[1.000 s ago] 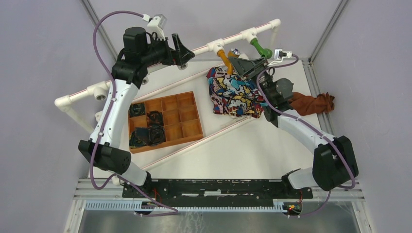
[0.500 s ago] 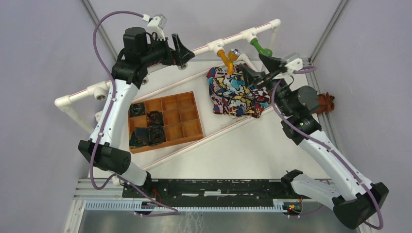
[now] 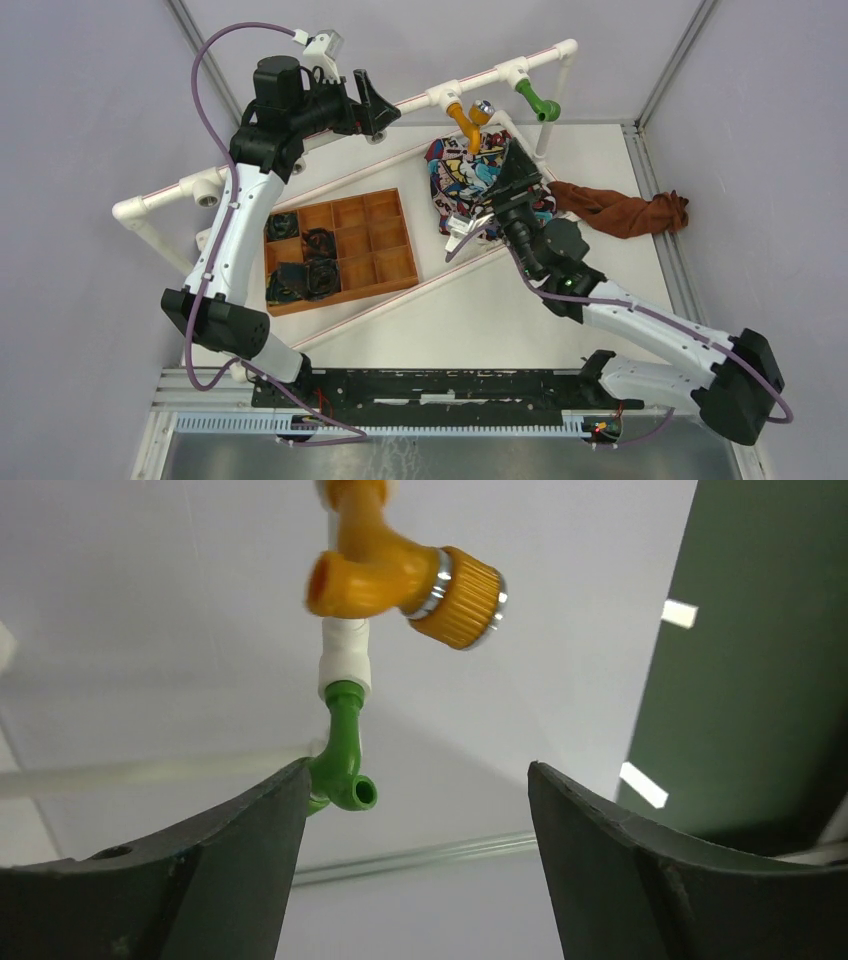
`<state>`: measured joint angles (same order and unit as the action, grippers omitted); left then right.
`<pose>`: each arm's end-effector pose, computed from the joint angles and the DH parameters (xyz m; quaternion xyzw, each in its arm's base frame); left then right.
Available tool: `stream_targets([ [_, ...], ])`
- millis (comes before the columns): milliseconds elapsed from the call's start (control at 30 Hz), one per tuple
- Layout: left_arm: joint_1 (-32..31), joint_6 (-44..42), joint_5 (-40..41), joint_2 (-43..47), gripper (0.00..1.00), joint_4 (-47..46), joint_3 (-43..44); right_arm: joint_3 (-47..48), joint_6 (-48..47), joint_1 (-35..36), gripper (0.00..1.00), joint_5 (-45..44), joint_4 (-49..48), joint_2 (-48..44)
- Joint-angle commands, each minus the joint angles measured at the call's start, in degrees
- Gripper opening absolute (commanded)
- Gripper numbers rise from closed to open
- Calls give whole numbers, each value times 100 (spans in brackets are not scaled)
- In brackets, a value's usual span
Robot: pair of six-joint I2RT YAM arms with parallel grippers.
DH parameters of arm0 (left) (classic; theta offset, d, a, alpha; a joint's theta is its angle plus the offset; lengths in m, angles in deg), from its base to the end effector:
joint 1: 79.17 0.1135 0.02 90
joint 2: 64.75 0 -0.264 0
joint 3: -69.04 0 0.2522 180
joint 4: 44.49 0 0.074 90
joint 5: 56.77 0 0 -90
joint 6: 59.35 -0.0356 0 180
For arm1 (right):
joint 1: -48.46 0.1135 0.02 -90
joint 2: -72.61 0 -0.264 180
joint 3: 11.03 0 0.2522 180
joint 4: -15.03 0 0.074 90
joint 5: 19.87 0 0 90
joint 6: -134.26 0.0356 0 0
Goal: Install the water faucets
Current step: Screw the water faucet onto the adaptor.
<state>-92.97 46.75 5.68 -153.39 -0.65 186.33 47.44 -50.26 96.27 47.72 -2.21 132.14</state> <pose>0.3233 -0.0964 0.4707 0.1291 0.7743 -0.3349 0.5212 0.1719 0.1694 0.3662 -0.5074 0.3372 -0.4181 0.6738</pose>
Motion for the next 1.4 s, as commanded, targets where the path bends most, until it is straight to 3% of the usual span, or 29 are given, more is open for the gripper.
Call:
stream_targets([
  [0,-46,52,-169,46,100,230,108,-192,-2683,-71,85,-84,-2129,338],
  [167,-48,12,-197,49,100,269,124,108,-3424,-78,85,371,-2165,848],
  [333,-44,-2,-254,22,100,275,124,437,-3586,-131,86,639,-1860,1211],
  [800,-46,-98,-212,62,100,312,36,1470,-3547,-281,85,760,-364,1909],
  [1067,-44,-131,-233,87,100,305,-12,1566,-3409,-315,82,866,43,2005],
  [1133,-39,-141,-227,97,100,305,-16,1563,-3345,-338,77,897,120,2029],
  [1267,-44,-165,-209,108,100,313,-32,1528,-3138,-365,55,862,78,2045],
  [1367,-45,-194,-199,97,100,331,-26,1514,-3081,-395,46,855,3,2056],
])
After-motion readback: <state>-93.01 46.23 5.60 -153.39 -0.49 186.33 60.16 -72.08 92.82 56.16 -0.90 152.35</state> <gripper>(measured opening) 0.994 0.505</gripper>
